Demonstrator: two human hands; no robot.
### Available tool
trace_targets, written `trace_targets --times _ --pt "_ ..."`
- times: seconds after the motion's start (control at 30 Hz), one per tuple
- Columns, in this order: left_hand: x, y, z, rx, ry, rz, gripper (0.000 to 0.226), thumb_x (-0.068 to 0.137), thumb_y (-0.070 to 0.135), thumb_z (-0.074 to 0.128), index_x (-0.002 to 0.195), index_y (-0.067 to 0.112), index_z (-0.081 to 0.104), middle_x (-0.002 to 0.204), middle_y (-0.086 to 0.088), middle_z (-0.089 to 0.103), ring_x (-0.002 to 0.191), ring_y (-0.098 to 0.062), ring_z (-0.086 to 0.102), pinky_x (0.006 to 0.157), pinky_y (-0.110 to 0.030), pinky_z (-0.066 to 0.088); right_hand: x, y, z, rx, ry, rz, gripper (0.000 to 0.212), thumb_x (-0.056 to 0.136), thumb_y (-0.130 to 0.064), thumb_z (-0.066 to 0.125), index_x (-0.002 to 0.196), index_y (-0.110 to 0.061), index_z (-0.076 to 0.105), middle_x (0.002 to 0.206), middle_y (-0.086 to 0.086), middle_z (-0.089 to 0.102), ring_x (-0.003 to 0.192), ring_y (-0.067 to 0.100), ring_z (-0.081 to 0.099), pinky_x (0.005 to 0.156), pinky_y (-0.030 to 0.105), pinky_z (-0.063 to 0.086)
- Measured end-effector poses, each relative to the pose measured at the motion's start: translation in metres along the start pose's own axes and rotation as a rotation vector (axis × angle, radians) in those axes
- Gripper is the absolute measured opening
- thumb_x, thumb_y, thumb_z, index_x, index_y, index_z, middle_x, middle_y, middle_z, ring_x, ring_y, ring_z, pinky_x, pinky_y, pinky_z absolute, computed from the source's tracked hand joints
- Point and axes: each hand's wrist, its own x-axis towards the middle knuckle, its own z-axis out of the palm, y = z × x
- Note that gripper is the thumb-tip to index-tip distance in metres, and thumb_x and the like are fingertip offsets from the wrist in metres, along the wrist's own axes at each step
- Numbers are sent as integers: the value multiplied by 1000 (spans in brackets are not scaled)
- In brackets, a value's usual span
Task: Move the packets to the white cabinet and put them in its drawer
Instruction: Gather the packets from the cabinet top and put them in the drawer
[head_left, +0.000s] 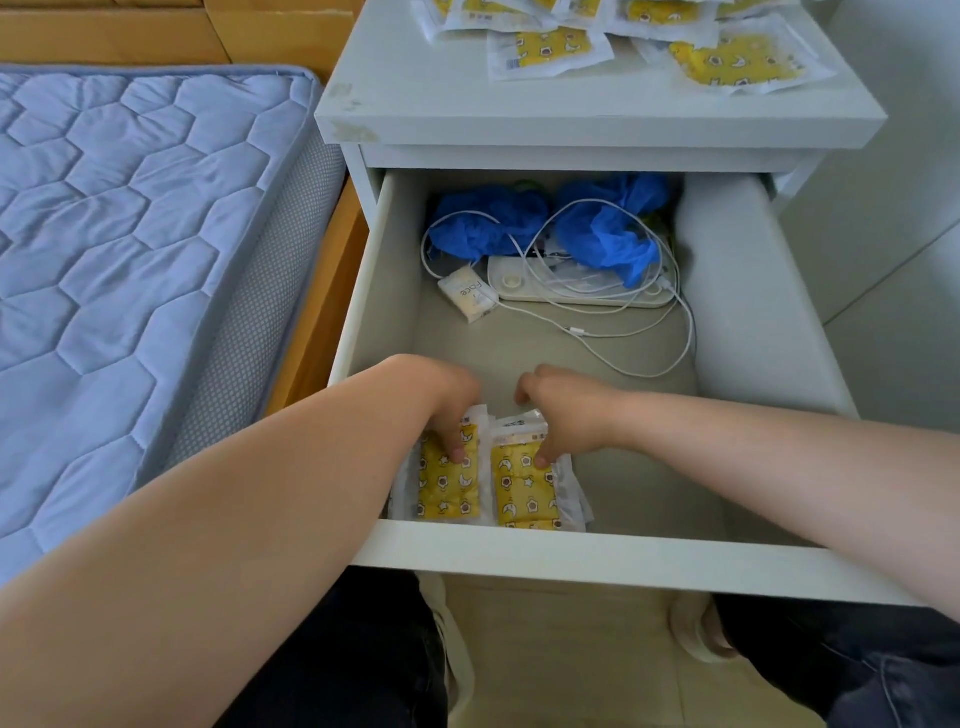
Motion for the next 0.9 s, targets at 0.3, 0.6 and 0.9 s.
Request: trace_targets --times 0.3,0.6,0.9 --pt "0 2 -1 43 -22 29 55 75 34 80 121 11 61 119 -5 64 106 -24 61 83 -31 48 1 -1 2 -50 -155 9 53 72 -40 79 103 -1 64 101 13 64 90 29 62 65 28 42" --pt "1 -1 -1 22 -50 20 52 75 36 80 119 13 65 116 -3 68 103 -22 64 85 -31 50 7 11 -4 406 -308 228 44 82 -19 74 111 8 55 101 20 61 80 36 68 55 34 58" --pt "3 -1 0 68 -41 -18 56 74 45 78 117 11 64 112 -4 66 99 -24 62 77 -30 47 -4 -1 0 343 -229 199 40 83 -17 73 116 0 59 106 11 59 89 29 63 59 32 55"
